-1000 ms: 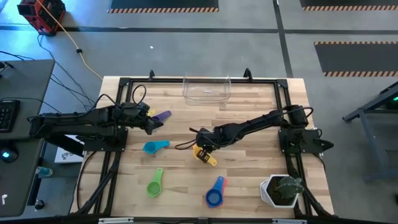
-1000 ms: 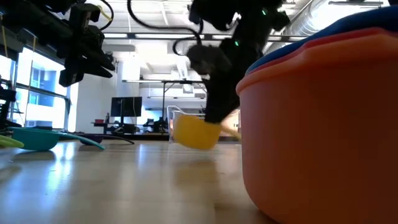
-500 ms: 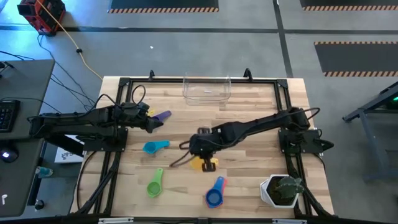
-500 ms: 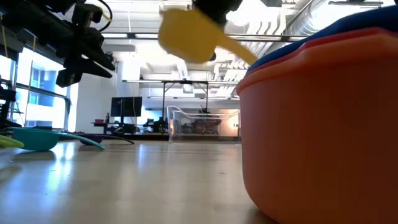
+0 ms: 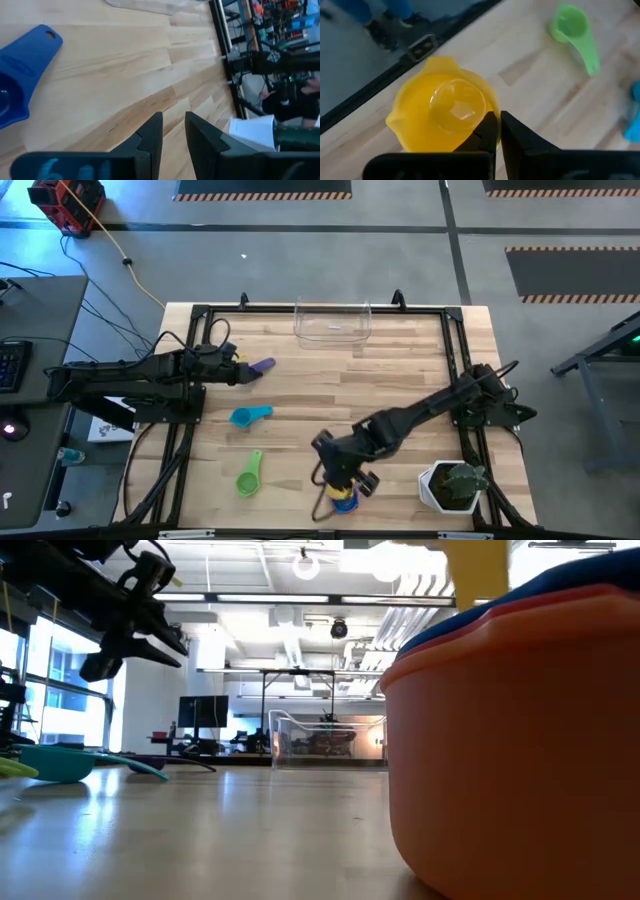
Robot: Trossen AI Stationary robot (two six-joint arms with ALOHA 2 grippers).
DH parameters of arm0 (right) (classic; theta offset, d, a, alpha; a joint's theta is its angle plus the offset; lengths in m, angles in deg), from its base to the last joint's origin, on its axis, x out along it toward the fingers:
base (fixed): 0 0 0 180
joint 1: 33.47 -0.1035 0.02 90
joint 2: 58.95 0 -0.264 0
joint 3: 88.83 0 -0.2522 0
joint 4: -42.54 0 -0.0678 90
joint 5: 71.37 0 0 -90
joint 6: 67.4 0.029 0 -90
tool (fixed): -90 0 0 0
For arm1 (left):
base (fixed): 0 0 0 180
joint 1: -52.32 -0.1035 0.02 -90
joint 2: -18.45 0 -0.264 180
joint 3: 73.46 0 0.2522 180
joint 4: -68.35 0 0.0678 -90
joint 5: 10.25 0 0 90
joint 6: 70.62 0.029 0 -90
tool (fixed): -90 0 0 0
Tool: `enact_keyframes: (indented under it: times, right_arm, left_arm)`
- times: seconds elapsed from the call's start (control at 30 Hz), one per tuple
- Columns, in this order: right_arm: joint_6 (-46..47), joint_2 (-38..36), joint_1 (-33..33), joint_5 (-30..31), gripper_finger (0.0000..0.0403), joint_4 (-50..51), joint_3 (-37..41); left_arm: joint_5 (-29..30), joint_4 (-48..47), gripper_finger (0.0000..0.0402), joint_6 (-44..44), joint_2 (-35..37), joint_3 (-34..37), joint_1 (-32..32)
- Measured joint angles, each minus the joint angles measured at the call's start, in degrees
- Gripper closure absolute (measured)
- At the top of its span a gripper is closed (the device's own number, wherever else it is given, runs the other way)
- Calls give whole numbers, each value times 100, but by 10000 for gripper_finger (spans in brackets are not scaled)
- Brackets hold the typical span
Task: Nest measuring cups in basket
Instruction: Stack the yellow measuring cup on the blue measuring cup
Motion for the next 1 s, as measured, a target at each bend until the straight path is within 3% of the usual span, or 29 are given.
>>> enact_keyframes:
  times: [0.27,0.4,0.77,1.0]
  right_arm:
    - [-349,483,-277,61,403,-57,0]
    - [-330,721,-349,411,403,135,4]
    - [-304,737,-398,135,402,166,4]
    - [-301,737,-433,183,381,143,4]
  left_arm:
    - [60,-12,328,-346,2,0,1]
    - [1,-13,328,-361,2,0,1]
    - [-4,-52,328,-491,2,0,1]
    - [-5,-52,328,-492,2,0,1]
